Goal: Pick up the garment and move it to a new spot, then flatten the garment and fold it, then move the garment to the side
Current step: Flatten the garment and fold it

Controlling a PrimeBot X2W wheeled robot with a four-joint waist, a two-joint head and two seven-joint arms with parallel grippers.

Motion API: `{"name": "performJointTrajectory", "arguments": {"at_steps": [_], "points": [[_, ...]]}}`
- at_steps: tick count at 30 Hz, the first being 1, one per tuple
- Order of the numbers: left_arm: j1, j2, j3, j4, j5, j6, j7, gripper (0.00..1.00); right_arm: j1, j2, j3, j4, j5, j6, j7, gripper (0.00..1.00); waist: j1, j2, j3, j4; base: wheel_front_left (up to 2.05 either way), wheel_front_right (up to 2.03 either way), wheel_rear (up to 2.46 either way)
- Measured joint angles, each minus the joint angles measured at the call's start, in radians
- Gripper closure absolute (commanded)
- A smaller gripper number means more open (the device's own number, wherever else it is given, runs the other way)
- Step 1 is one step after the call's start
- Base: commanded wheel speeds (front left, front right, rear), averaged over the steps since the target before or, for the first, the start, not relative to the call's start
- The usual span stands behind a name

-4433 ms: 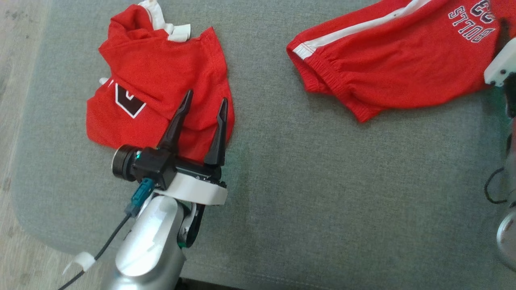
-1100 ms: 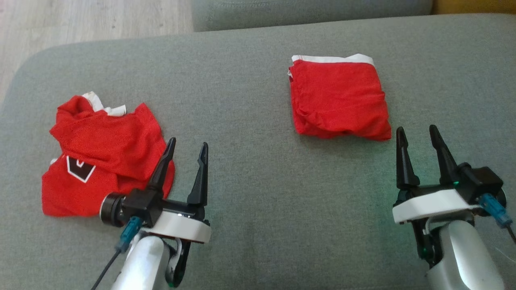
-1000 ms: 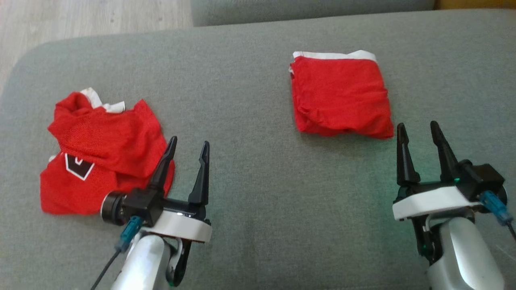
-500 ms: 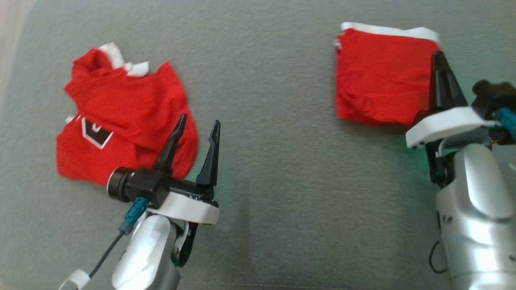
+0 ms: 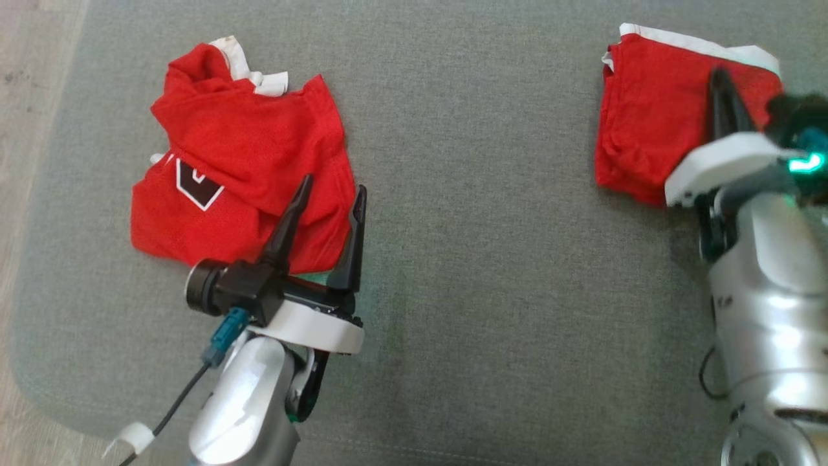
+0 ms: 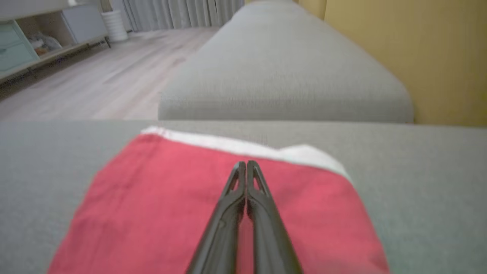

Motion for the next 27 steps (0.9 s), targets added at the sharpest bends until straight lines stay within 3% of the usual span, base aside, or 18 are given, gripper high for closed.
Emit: {"name": "performJointTrajectory", "arguments": {"at_steps": [7, 12, 18, 23, 26, 27], "points": [[0.000, -0.001, -0.017, 0.007, -0.013, 0.009, 0.000, 0.00, -0.080, -0.002, 0.119, 0.074, 0.038, 0.000, -0.027, 1.00, -0.0001, 0.0000, -0.014, 0.017, 0.00, 0.00, 0.00], [0.000, -0.001, -0.020, 0.008, -0.017, 0.014, 0.000, 0.00, -0.086, -0.003, 0.209, 0.212, 0.053, 0.000, 0.049, 1.00, -0.0001, 0.0000, -0.016, 0.020, 0.00, 0.00, 0.00], [0.000, -0.001, -0.015, 0.012, -0.019, 0.018, 0.000, 0.00, -0.079, -0.006, 0.262, 0.238, 0.111, 0.000, -0.017, 1.00, 0.0000, 0.0000, -0.040, 0.007, 0.00, 0.00, 0.00], [0.007, -0.001, 0.002, 0.014, -0.014, 0.018, 0.000, 0.00, -0.008, -0.005, 0.295, 0.140, 0.200, 0.000, -0.047, 1.00, -0.0001, 0.0000, -0.077, -0.028, 0.00, 0.00, 0.00], [0.019, 0.000, 0.023, 0.019, -0.005, 0.018, 0.000, 0.00, 0.079, -0.005, 0.292, -0.005, 0.265, 0.000, -0.048, 1.00, -0.0001, 0.0000, -0.101, -0.061, 0.00, 0.00, 0.00], [0.025, 0.000, 0.026, 0.019, -0.005, 0.017, 0.000, 0.00, 0.113, -0.004, 0.286, -0.058, 0.277, 0.000, -0.049, 0.79, -0.0001, 0.0000, -0.109, -0.073, 0.00, 0.00, 0.00]]}}
